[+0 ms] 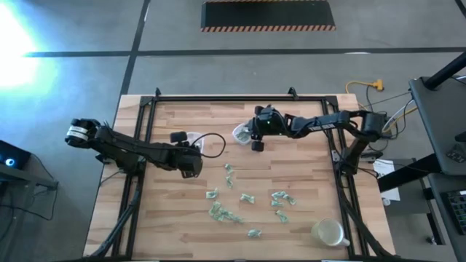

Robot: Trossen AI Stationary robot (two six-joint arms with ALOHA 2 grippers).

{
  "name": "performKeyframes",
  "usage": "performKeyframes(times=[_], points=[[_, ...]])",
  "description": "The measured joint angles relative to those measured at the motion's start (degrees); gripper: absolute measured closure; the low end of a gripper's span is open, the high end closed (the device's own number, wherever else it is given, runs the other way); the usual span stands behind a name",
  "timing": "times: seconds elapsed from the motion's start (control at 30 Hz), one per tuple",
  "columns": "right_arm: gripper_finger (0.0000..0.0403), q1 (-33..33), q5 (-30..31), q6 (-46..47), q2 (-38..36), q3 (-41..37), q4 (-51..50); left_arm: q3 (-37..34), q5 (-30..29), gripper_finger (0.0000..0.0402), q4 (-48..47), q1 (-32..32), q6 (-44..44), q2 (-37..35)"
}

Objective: Pick and place items into bin
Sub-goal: Put the stevia packet into the large transparent container

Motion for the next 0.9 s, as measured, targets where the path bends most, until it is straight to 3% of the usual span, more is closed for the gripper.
performKeyframes(times=[0.33, 0.67, 0.9], points=[[0.0291, 3.57, -0.06, -0.88, -10.94, 0.0, -12.95, 2.7, 1.66, 0.0242, 3.76, -0.11, 2.22, 0.0], [0.0309, 5.29, -0.17, 4.14, -16.52, -0.28, -28.3, 2.3, 14.82, 0.0242, 25.24, -0.11, 20.34, 4.08], [0.0319, 5.4, -0.33, 11.54, -17.18, -0.67, -39.51, 3.57, 16.25, 0.0242, 31.85, 0.03, 28.79, 12.58]])
